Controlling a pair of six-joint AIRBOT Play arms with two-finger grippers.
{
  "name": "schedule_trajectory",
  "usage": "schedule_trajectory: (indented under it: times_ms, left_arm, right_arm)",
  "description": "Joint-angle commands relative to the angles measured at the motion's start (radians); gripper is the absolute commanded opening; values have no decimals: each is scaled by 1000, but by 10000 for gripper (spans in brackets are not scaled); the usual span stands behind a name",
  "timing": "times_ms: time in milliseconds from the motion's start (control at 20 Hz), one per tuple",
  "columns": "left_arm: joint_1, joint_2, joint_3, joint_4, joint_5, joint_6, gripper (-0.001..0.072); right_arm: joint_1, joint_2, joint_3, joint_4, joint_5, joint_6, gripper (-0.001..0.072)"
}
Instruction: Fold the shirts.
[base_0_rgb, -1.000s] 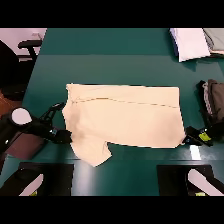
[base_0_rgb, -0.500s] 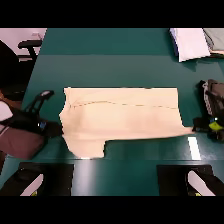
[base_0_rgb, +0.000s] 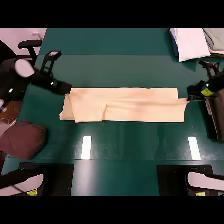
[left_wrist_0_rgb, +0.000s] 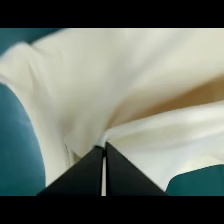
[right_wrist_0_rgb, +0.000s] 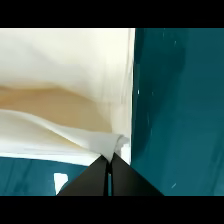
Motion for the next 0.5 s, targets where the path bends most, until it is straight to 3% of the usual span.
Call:
schedule_trajectory:
  times_ms: [0,150,200,250,300,450]
  left_arm:
    - [0,-180,122,14,103,22,29]
    - [0,-216,129,14,138,22,60]
    - [0,-216,130,14,141,20,343]
    - [0,-216,136,14,138,5,526]
    - [0,-215,148,14,125,0,541]
    - [0,-215,200,1,26,-5,539]
  right_arm:
    - [1,-164,145,55,-21,1,14]
    - [0,-270,242,126,-28,0,16]
    - [0,-294,266,145,-32,-6,34]
    - [-2,-314,291,171,-32,-17,207]
    - [-10,-324,311,204,-29,-32,367]
    - [-66,-295,299,286,-12,-79,511]
